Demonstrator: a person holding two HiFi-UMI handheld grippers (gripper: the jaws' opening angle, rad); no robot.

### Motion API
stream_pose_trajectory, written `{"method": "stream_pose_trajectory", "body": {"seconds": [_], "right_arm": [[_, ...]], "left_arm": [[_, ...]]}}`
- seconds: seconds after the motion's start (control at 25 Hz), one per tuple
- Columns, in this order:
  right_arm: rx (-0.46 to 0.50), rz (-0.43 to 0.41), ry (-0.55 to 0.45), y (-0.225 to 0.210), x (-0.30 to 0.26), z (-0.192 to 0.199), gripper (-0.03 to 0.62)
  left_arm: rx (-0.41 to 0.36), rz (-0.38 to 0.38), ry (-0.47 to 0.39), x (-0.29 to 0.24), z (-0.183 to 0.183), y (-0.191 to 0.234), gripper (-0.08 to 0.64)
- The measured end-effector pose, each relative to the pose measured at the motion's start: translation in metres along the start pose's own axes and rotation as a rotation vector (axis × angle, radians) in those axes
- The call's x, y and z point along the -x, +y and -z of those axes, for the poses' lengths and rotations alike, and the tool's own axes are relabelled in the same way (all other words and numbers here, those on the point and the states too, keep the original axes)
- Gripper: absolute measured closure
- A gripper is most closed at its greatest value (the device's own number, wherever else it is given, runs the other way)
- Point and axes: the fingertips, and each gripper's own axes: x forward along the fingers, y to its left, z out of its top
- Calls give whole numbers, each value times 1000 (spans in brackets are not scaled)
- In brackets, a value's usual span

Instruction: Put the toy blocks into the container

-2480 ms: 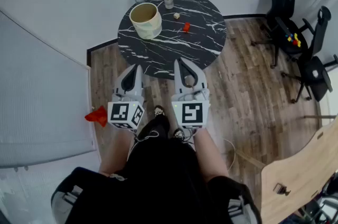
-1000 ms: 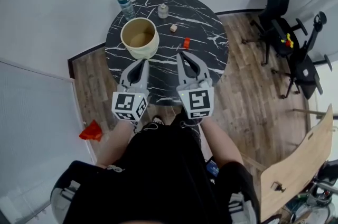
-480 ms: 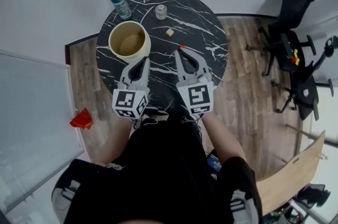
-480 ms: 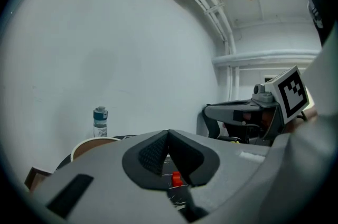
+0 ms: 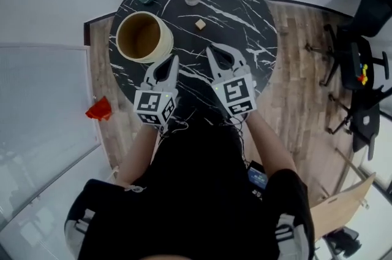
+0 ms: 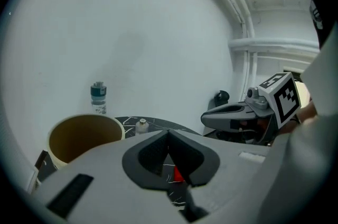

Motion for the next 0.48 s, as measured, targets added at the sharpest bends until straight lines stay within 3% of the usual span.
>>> {"method": "stream_pose_trajectory", "body": {"seconds": [0.48], "right_arm": [[-3,-181,188,-16,-44,96,595]], "left_arm": [[69,-84,182,-53,70,-1,560]]}}
